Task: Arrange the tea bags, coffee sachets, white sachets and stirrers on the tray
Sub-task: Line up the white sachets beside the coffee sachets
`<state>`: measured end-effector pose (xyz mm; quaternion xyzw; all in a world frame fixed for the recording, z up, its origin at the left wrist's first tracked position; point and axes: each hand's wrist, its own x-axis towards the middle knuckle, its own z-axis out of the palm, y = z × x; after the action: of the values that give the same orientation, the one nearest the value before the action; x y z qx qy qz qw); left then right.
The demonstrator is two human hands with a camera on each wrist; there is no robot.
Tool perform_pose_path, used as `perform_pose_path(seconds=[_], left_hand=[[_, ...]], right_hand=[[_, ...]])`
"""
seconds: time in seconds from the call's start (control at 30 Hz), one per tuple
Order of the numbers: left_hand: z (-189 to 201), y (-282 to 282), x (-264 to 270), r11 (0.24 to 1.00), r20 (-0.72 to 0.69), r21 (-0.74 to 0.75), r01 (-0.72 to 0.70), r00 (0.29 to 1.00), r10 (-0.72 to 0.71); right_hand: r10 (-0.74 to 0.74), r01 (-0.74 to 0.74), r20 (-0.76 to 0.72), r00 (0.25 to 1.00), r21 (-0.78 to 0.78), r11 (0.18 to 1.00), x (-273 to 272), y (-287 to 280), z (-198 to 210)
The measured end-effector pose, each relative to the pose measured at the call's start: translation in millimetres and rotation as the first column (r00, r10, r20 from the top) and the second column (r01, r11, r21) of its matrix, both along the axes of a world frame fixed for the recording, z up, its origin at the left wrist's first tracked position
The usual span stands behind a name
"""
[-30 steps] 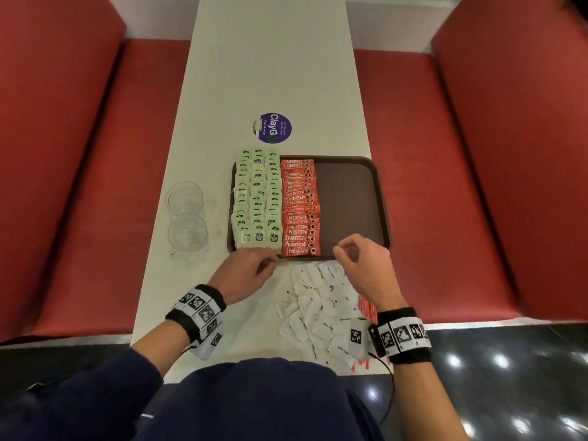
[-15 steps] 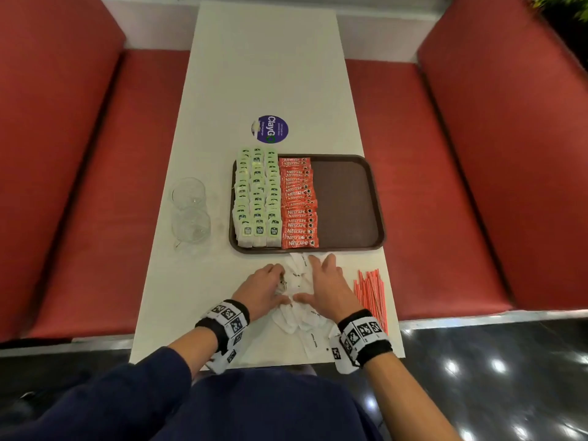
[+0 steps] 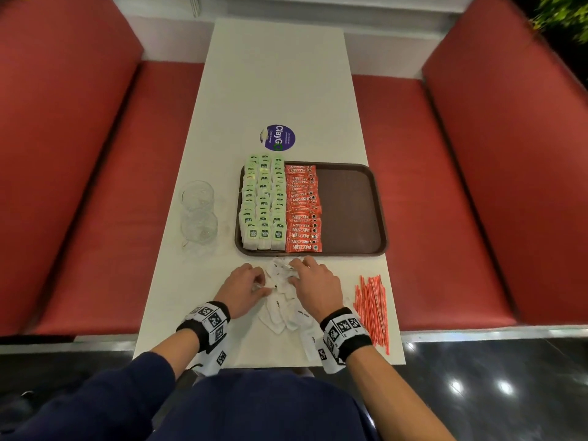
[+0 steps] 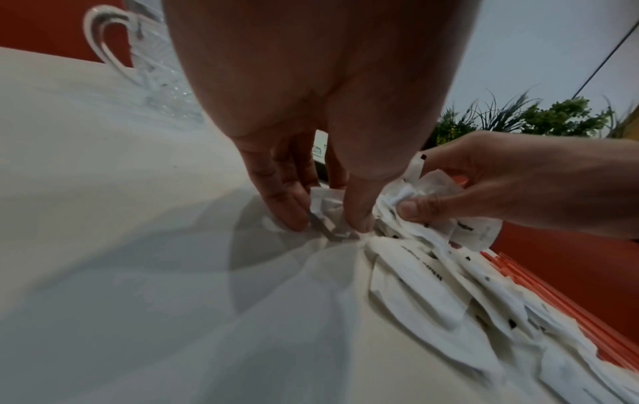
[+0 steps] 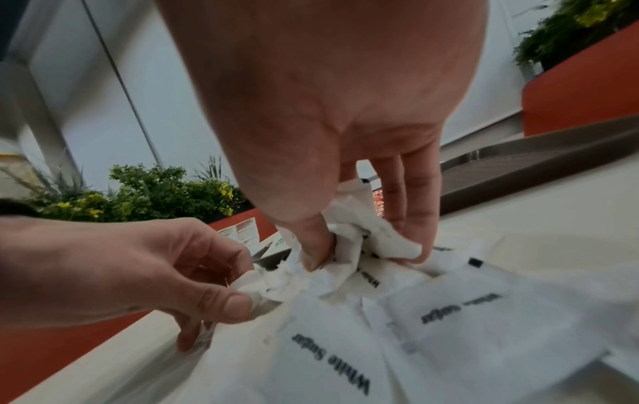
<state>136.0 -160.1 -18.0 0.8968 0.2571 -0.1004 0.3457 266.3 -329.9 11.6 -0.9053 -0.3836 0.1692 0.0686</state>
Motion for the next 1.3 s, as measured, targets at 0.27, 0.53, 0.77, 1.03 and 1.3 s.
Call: perform_pose_path(seconds=[0.27,0.53,0.77,1.03,1.3], left_hand=[[23.7,10.2,-5.7,0.969,0.13,-0.214,-0.122,0.98,0.152],[63.3,16.2,16.8,0.687,0.108,-0.676,-0.267,0.886,0.45],[96.8,-8.9,50.2,0.226,-0.028,-0.955,-0.19,0.821,0.571],[98.1,-19.2,59.6,0.221,-0.054,-0.949,-0.223,0.81,0.584],[64.6,-5.0,51.8,0.471,0.104,-0.852,-0.227,0.809,0.579]], right_hand=[[-0.077,0.115,-0.2,0.977,0.185,0.976,24.6,-3.6,21.4],[-0.043,0.197,-0.515,0.856,0.249,0.948,47.8,-12.7,54.2],[0.073,0.251,-0.741,0.667,0.316,0.915,45.1,9.3,99.4],[-0.038,0.263,-0.621,0.783,0.276,0.924,35.8,34.3,94.5],[-0.129,0.233,-0.558,0.82,0.119,0.965,18.3,43.7,81.0]])
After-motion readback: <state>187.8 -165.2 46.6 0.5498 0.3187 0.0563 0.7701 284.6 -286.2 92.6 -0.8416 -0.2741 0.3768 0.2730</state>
